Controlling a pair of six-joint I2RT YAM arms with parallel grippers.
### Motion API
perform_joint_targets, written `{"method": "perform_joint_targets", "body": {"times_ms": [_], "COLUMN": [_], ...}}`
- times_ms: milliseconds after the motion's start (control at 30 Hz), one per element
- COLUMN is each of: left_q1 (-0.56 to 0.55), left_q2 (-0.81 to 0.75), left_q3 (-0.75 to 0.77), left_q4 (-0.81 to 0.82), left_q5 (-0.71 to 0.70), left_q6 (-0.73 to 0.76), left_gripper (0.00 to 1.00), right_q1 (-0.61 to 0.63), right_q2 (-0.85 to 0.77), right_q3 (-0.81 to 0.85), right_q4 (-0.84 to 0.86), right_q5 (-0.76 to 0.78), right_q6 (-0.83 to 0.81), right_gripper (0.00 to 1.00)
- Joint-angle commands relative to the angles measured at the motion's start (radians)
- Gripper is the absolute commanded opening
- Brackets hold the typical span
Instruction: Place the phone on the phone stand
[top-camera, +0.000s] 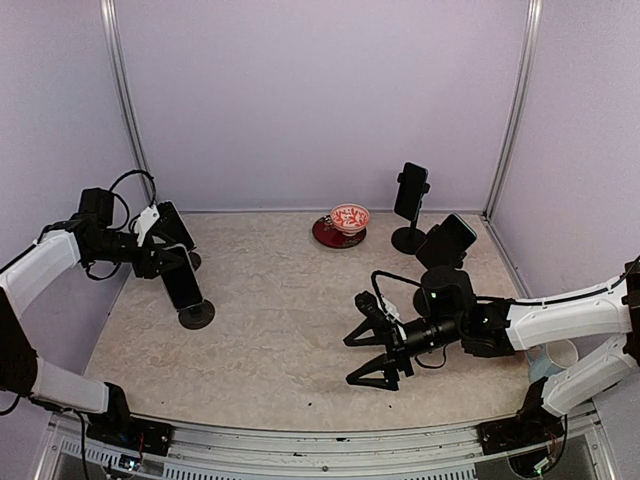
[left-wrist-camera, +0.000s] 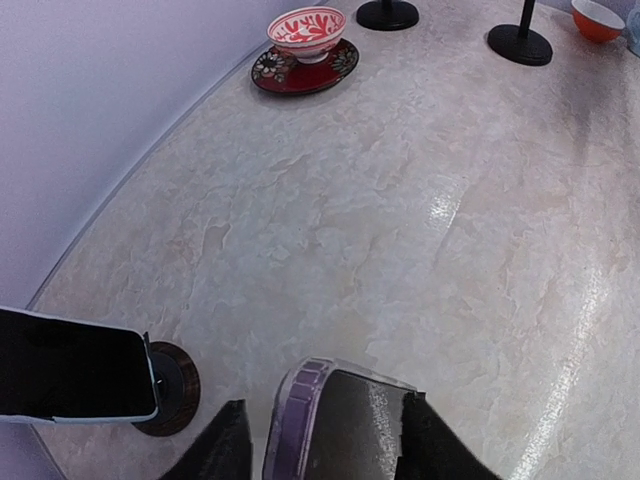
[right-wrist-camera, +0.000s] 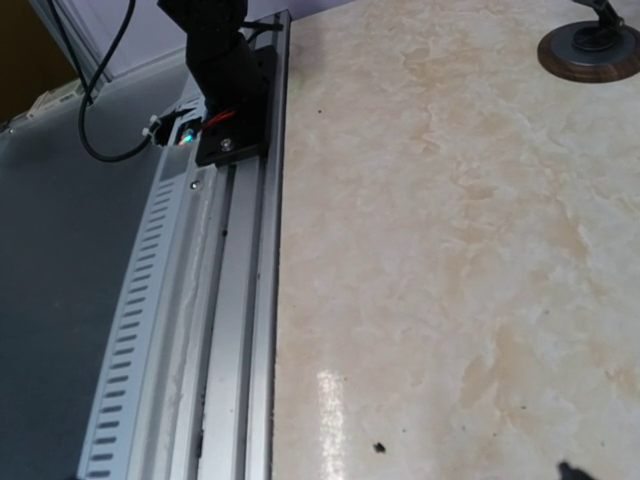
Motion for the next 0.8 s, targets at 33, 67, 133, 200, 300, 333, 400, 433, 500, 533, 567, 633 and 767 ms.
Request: {"method": "perform_joint_targets", "body": {"times_ms": [33, 67, 133, 200, 300, 333, 400, 433, 500, 533, 567, 633, 767], "left_q1": [-0.007, -0.007, -0.007, -0.008, -0.009, -0.009, -0.009, -0.008, -0.008, -0.008, -0.008, -0.012, -0.02], "left_q2": [-0.03, -0.031, -0.035, -0.042, -0.064, -0.076, -0.096, -0.103, -0.118, -0.123, -0.128, -0.132, -0.128], "left_q3": [-0.014, -0.015, -0.018, -0.02, -0.03, -0.033, -0.042, -0.047, -0.057, -0.061, -0.065, -0.067, -0.068], "left_q4": [0.028, 0.029, 0.033, 0.044, 0.063, 0.067, 0.077, 0.084, 0.094, 0.101, 0.107, 0.11, 0.109], "left_q5": [-0.011, -0.013, -0.021, -0.033, -0.045, -0.047, -0.049, -0.051, -0.06, -0.067, -0.069, -0.075, -0.091], "left_q6": [-0.02, -0.022, -0.028, -0.044, -0.072, -0.078, -0.085, -0.091, -0.102, -0.109, -0.114, -0.12, -0.118], "left_gripper": [0.99, 0.99, 0.99, 0.99, 0.99, 0.99, 0.99, 0.99, 0.99, 0.99, 0.99, 0.99, 0.99], "right_q1": [-0.012, -0.013, -0.013, -0.013, -0.013, -0.013, -0.013, -0.013, -0.012, -0.013, -0.013, -0.012, -0.012], "right_q2": [0.001, 0.001, 0.001, 0.001, 0.0, 0.0, 0.001, 0.002, 0.005, 0.008, 0.011, 0.019, 0.031], "right_q3": [-0.009, -0.009, -0.01, -0.01, -0.01, -0.01, -0.011, -0.011, -0.01, -0.01, -0.01, -0.007, -0.002], "right_q4": [0.018, 0.019, 0.018, 0.018, 0.018, 0.019, 0.02, 0.021, 0.022, 0.024, 0.027, 0.028, 0.029], "right_q5": [-0.012, -0.012, -0.012, -0.012, -0.012, -0.012, -0.013, -0.013, -0.013, -0.014, -0.015, -0.016, -0.023], "right_q6": [0.003, 0.004, 0.004, 0.004, 0.004, 0.004, 0.006, 0.006, 0.007, 0.008, 0.009, 0.01, 0.013], "right_gripper": [1.0, 1.0, 1.0, 1.0, 1.0, 1.0, 1.0, 1.0, 1.0, 1.0, 1.0, 1.0, 1.0]}}
